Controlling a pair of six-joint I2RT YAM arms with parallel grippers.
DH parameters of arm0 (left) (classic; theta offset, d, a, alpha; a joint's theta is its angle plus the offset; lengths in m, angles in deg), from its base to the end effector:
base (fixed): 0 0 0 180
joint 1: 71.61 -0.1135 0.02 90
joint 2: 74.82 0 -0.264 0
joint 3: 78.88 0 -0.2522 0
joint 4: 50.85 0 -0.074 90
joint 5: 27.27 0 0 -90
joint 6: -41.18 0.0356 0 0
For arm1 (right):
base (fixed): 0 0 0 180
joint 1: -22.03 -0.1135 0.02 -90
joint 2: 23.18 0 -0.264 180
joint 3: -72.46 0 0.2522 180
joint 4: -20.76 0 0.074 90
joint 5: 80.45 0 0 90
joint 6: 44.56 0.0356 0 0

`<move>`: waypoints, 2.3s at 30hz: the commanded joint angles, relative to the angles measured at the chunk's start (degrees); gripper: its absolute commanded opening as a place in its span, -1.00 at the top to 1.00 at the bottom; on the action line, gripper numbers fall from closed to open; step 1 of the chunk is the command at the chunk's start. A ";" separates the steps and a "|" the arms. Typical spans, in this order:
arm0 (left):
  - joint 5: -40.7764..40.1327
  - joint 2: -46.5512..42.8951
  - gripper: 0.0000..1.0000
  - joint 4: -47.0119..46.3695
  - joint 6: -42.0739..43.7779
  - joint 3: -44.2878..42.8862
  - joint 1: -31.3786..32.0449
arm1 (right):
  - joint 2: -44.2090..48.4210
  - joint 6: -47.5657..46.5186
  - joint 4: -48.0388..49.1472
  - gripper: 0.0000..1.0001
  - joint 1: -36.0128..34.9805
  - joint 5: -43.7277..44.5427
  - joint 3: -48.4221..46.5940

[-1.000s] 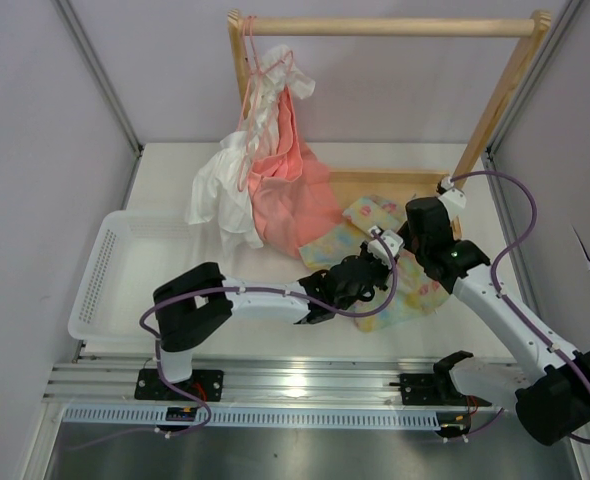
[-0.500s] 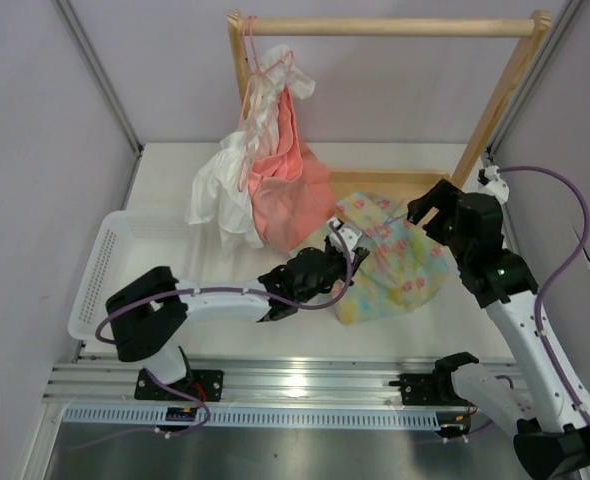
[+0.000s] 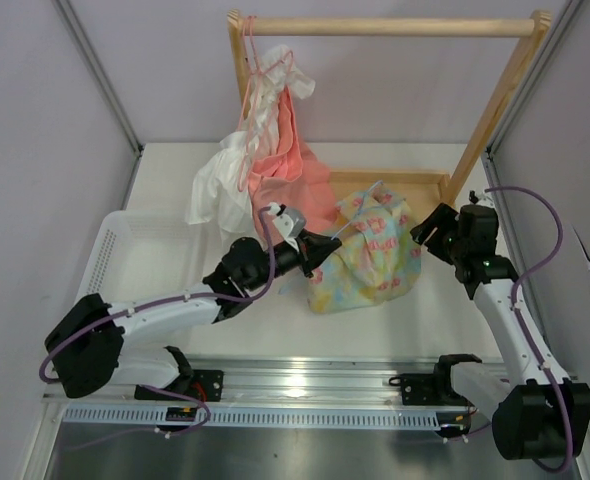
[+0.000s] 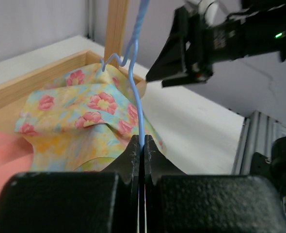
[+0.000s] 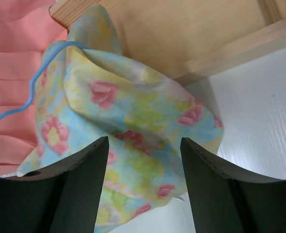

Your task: Place the skirt on the hanger

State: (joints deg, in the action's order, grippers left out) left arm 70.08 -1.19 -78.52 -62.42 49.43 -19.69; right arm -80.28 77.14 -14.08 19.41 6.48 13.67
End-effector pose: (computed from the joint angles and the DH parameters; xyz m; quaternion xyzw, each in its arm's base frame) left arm 0.1742 -0.2297 0.2835 0.2646 0.6168 -0.4366 0.5991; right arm 0.2201 0.0120 0.2827 0.2084 0.8542 0.1629 0.4477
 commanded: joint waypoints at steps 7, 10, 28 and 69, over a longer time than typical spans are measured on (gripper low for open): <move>12.86 -2.25 1.00 -8.93 -5.55 -4.96 -2.17 | 1.45 -3.40 7.02 -0.42 0.59 -2.64 -2.25; 14.35 -4.27 1.00 -7.09 -5.81 -6.80 -2.88 | 2.78 -4.89 5.61 -0.46 0.68 -5.18 -4.44; 27.00 -6.39 1.00 -18.94 -25.23 -9.53 -8.85 | 14.20 -5.43 -2.82 -0.40 0.68 -6.68 -9.19; -9.03 14.35 1.00 7.86 -14.17 -11.28 -6.39 | -5.02 3.19 10.44 -0.46 -52.48 22.57 1.46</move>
State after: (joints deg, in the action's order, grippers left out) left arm 58.32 15.07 -66.34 -78.75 38.56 -26.90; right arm -81.70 79.89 -7.83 -29.37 21.85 18.21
